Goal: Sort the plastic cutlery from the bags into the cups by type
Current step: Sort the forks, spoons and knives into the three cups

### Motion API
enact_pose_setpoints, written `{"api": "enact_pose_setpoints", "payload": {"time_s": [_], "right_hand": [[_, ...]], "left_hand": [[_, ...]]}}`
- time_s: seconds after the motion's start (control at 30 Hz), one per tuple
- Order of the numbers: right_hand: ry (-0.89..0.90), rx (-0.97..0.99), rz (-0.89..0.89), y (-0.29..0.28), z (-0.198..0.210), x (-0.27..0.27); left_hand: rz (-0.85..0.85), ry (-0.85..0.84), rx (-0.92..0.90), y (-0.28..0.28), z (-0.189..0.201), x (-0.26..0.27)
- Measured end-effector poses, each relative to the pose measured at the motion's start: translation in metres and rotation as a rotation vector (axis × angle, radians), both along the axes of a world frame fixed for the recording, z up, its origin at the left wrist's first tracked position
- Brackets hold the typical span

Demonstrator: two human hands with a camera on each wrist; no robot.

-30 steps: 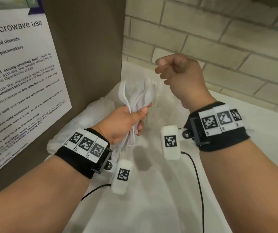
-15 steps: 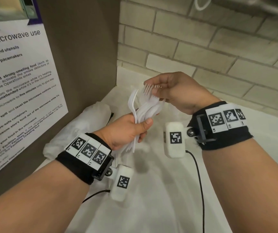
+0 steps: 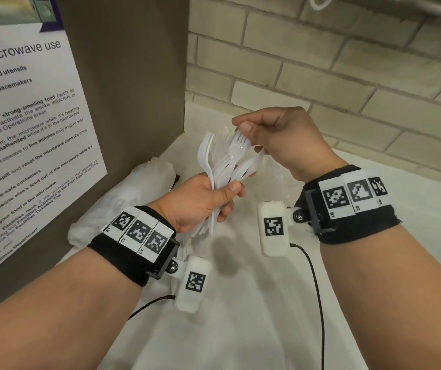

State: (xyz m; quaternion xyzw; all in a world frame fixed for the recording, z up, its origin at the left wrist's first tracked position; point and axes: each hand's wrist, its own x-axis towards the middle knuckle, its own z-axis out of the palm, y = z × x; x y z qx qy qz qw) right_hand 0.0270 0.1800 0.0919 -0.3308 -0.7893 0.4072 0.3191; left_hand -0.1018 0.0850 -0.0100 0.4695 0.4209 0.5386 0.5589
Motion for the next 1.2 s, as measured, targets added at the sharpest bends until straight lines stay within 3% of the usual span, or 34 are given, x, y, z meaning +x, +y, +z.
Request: {"api": "enact_pose_setpoints", "payload": {"time_s": [0.13, 0.23, 0.37, 0.47, 0.67, 0.87, 1.07, 1.2], "right_hand": [[0.036, 0.037, 0.027, -0.002, -0.002, -0.002], [0.075, 0.025, 0.116, -0.004, -0.002, -0.002], [-0.079, -0.089, 0.260, -0.003, -0.002, 0.000], [-0.100, -0.050, 0.190, -0.004, -0.002, -0.003], [0.180, -0.118, 0.122, -0.006, 0.001, -0.004], [0.128, -0.267, 0.214, -0.008, 0.004, -0.001], [0.392, -0.209, 0.035, -0.009, 0.018, -0.005], [0.703, -0.245, 0.024, -0.012, 0.037, -0.003]], "left_hand": [[-0.056, -0.027, -0.027, 0.000, 0.001, 0.001], [-0.198, -0.144, -0.041, 0.000, 0.001, -0.002], [-0.336, -0.212, -0.065, -0.001, 0.001, -0.006], [-0.343, -0.224, -0.063, -0.001, 0.000, -0.005], [-0.275, -0.211, -0.043, -0.001, -0.003, -0.002], [-0.286, -0.189, -0.016, 0.001, 0.000, -0.004], [-0.294, -0.121, 0.002, -0.003, 0.001, -0.002], [-0.330, -0.148, -0.017, -0.003, -0.003, -0.001]]}}
